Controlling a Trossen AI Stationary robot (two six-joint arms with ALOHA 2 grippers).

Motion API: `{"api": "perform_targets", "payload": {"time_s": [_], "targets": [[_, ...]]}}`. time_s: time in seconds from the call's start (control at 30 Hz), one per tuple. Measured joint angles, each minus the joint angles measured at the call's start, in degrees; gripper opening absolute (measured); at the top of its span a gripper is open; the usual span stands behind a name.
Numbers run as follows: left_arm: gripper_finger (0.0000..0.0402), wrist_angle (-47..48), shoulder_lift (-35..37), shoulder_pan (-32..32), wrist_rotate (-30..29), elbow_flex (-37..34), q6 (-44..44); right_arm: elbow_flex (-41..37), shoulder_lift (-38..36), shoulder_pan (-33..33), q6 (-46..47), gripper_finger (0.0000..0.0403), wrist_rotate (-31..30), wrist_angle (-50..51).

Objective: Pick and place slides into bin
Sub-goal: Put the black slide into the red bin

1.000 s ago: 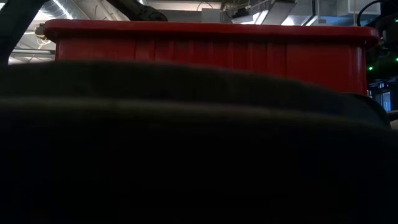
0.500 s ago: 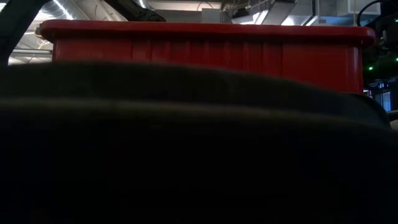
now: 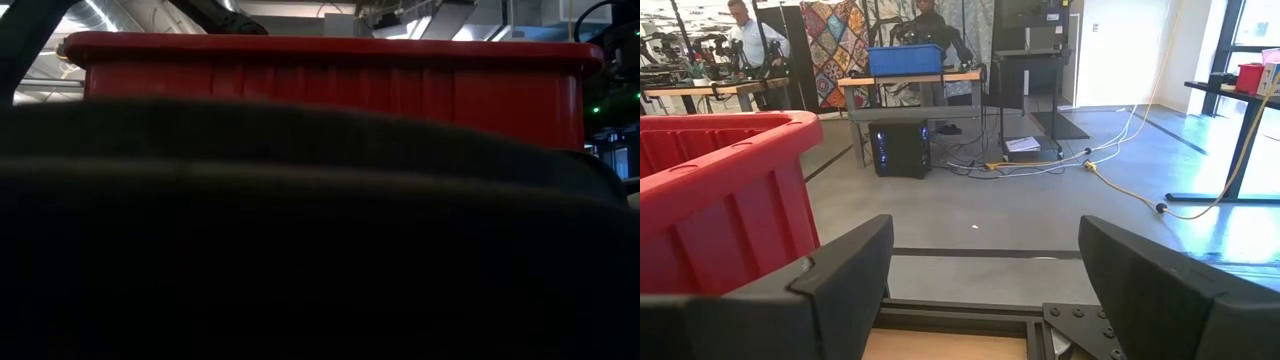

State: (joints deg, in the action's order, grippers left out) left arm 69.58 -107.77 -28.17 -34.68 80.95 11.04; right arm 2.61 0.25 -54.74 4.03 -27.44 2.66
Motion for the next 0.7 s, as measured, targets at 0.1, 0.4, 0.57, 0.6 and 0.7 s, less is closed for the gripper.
{"api": "perform_targets", "payload": {"time_s": [0.1, 0.4, 0.57, 0.6, 0.7], "targets": [[0.0123, 0.0, 0.0, -0.08, 0.71, 0.0, 0.57, 0.0, 0.0, 0.0, 0.0, 0.032, -0.02, 0.0], [0.0234, 0.34, 0.0, -0.06, 8.98, 0.0, 0.6, 0.0, 0.0, 0.0, -0.02, 0.032, -0.02, 0.0], [0.0253, 0.41, 0.08, 0.1, 9.16, 0.0, 0.58, 0.0, 0.0, 0.0, -0.02, 0.032, -0.01, 0.0], [0.0254, 0.59, 0.33, 0.12, 9.2, 0.0, 0.58, 0.0, 0.0, 0.0, -0.02, 0.032, 0.0, 0.0], [0.0254, 1.94, 1.46, 0.59, 9.2, 0.74, 0.6, 0.0, 0.0, 0.0, -0.02, 0.032, 0.0, 0.0]]}}
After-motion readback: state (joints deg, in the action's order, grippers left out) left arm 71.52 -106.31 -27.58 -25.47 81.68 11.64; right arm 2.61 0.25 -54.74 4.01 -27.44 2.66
